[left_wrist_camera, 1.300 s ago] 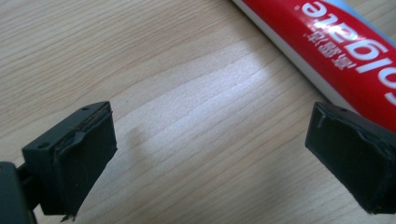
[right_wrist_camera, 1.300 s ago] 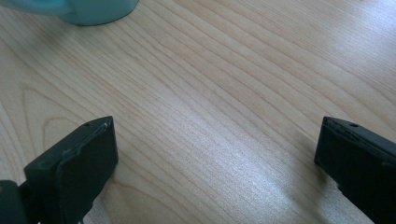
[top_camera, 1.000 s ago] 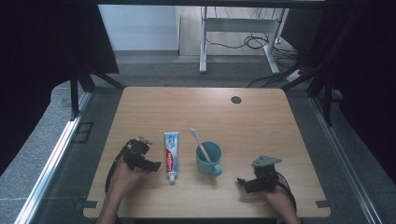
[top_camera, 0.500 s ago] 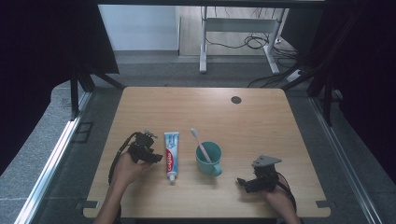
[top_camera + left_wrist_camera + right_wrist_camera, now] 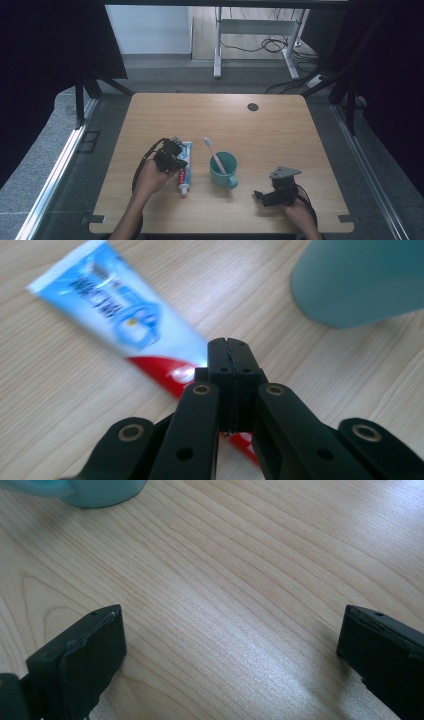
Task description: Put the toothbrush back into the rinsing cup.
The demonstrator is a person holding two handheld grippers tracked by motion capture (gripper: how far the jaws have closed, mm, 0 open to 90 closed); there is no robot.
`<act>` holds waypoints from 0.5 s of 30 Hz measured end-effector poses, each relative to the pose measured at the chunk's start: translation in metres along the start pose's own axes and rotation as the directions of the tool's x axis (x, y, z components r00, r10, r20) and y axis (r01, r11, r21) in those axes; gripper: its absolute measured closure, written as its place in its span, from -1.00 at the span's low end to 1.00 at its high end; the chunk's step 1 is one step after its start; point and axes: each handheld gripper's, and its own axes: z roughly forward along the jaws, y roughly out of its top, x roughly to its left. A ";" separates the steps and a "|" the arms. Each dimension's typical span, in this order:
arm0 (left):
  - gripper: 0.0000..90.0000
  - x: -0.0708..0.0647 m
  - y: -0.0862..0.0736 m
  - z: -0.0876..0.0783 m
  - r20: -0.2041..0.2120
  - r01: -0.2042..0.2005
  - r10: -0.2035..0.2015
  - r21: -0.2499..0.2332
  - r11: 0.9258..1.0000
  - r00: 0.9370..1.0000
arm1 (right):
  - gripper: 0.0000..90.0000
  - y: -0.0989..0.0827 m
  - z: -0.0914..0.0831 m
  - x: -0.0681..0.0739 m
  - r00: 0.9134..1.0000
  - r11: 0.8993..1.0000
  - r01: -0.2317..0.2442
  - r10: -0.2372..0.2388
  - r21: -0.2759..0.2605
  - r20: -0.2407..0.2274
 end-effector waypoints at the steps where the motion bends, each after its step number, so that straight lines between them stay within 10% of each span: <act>1: 1.00 -0.002 0.001 0.003 0.003 0.000 0.000 0.005 1.000 1.000 | -1.00 0.000 0.000 0.000 1.000 1.000 0.000 0.000 0.000 0.000; 15: 1.00 -0.007 -0.005 0.021 0.078 0.018 -0.020 0.025 1.000 0.997 | -1.00 0.000 0.000 0.000 1.000 1.000 0.000 0.000 0.000 0.000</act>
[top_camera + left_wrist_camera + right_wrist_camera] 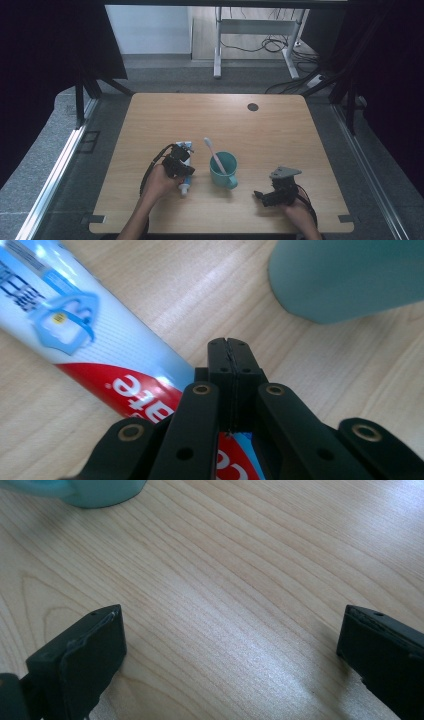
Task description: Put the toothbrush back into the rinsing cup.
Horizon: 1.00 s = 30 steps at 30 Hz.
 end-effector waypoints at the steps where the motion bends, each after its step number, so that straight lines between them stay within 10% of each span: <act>1: 1.00 0.000 -0.001 0.000 0.006 0.001 -0.001 -0.002 1.000 1.000 | -1.00 0.000 0.000 0.000 1.000 1.000 0.000 0.000 0.000 0.000; 30: 1.00 0.019 -0.022 -0.023 -0.051 0.027 -0.026 0.019 0.999 0.998 | -1.00 0.000 0.000 0.000 1.000 1.000 0.000 0.000 0.000 0.000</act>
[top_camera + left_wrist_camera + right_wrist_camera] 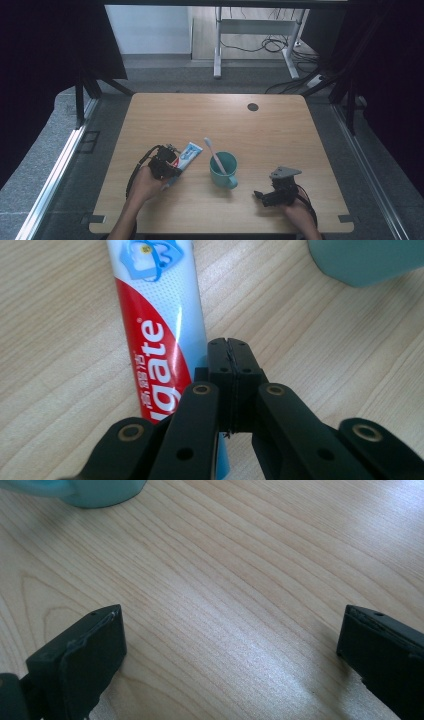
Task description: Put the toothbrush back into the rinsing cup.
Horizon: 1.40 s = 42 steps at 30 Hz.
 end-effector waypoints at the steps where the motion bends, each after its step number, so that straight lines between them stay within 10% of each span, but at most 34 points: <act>1: 1.00 0.000 0.001 -0.002 0.001 0.000 0.000 -0.003 1.000 1.000 | -1.00 0.000 0.000 0.000 1.000 1.000 0.000 0.000 0.000 0.000; 20: -0.18 0.012 0.013 0.004 -0.122 0.046 -0.042 0.030 0.999 0.992 | -1.00 0.000 0.000 0.000 1.000 1.000 0.000 0.000 0.001 0.000; 42: -0.10 0.017 0.031 0.028 -0.130 0.073 -0.047 0.204 0.976 0.990 | -1.00 0.000 0.000 0.000 1.000 1.000 0.000 0.000 0.000 0.000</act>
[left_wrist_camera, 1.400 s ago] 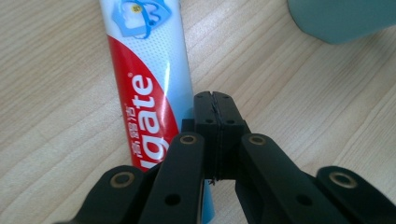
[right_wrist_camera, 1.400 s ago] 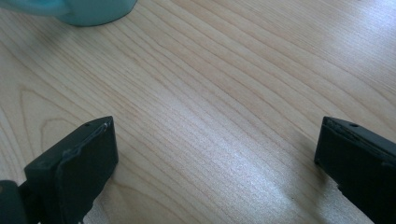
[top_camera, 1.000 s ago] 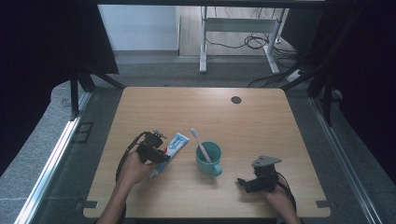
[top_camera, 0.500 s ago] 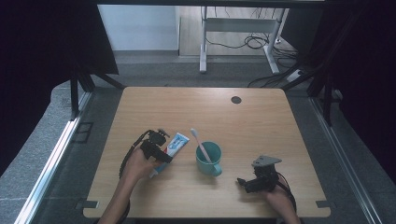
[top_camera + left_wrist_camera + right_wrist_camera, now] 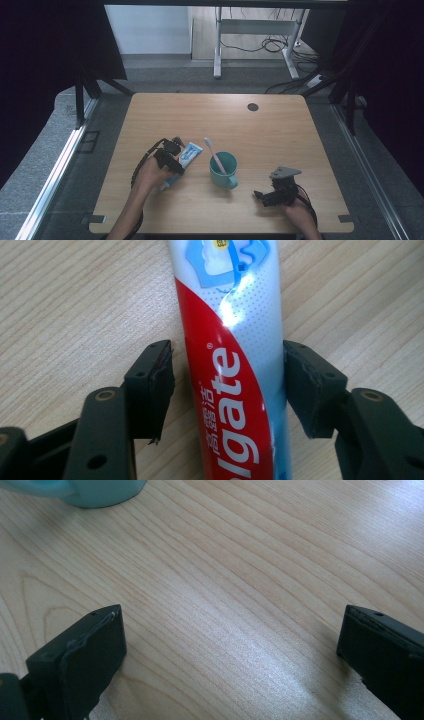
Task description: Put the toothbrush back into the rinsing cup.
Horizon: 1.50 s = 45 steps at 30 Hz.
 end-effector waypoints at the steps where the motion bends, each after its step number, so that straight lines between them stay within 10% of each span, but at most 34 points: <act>1: -0.08 -0.001 0.002 0.000 -0.001 0.000 0.000 0.012 1.000 1.000 | -1.00 0.000 0.000 0.000 1.000 1.000 0.000 0.000 0.000 0.000; 13: 0.26 -0.006 0.016 -0.001 -0.021 0.014 -0.012 0.126 0.992 1.000 | -1.00 0.000 0.000 0.000 1.000 1.000 0.000 0.000 -0.001 0.000; 21: 0.58 0.001 0.009 -0.007 0.030 0.021 -0.023 0.072 0.997 0.999 | -1.00 0.000 0.000 0.000 1.000 1.000 0.000 0.000 -0.001 0.000; 45: 0.64 0.013 -0.012 -0.020 0.088 0.018 -0.009 -0.108 0.994 0.996 | -1.00 0.000 0.000 0.000 1.000 1.000 0.001 -0.001 0.000 0.000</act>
